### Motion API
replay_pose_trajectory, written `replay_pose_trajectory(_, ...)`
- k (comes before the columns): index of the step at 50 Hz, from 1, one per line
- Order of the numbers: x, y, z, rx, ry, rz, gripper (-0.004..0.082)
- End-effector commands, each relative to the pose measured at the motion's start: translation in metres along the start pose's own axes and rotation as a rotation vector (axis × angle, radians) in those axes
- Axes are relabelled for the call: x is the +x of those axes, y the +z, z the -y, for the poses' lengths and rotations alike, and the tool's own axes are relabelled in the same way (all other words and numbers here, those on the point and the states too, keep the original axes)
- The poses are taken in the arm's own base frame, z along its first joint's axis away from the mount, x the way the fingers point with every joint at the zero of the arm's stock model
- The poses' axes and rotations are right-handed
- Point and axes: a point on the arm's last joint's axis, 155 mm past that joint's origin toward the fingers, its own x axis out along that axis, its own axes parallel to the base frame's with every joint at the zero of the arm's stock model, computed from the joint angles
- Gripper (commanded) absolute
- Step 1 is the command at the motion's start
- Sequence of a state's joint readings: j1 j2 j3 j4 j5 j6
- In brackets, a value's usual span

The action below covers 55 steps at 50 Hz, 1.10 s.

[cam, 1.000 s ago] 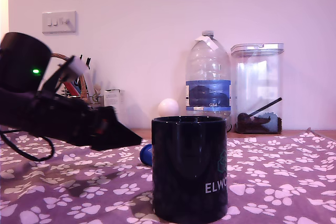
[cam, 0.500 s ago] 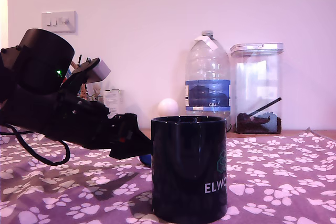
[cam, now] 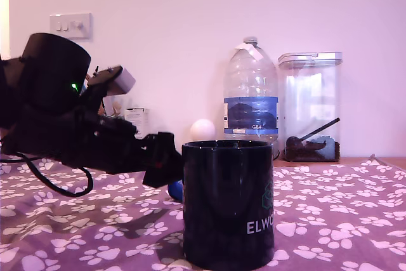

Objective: Pick up the coffee capsules from the table one by one and drop them inside the nearest coffee cup

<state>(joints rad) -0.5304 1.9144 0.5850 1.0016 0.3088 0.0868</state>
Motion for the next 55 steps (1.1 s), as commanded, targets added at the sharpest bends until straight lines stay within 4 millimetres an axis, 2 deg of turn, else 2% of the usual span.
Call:
replay_pose_trajectory(1, 0.002, -0.008, 0.001, 0.015, 0.0, -0.016, 0.0712)
replay_pose_trajectory(27, 0.022, -0.027, -0.004, 0.006, -0.009, -0.104, 0.0711)
replay_pose_trajectory(48, 0.032, -0.032, -0.007, -0.019, -0.018, -0.179, 0.0709)
replay_pose_trajectory(55, 0.033, -0.035, -0.005, -0.024, -0.024, -0.2, 0.066)
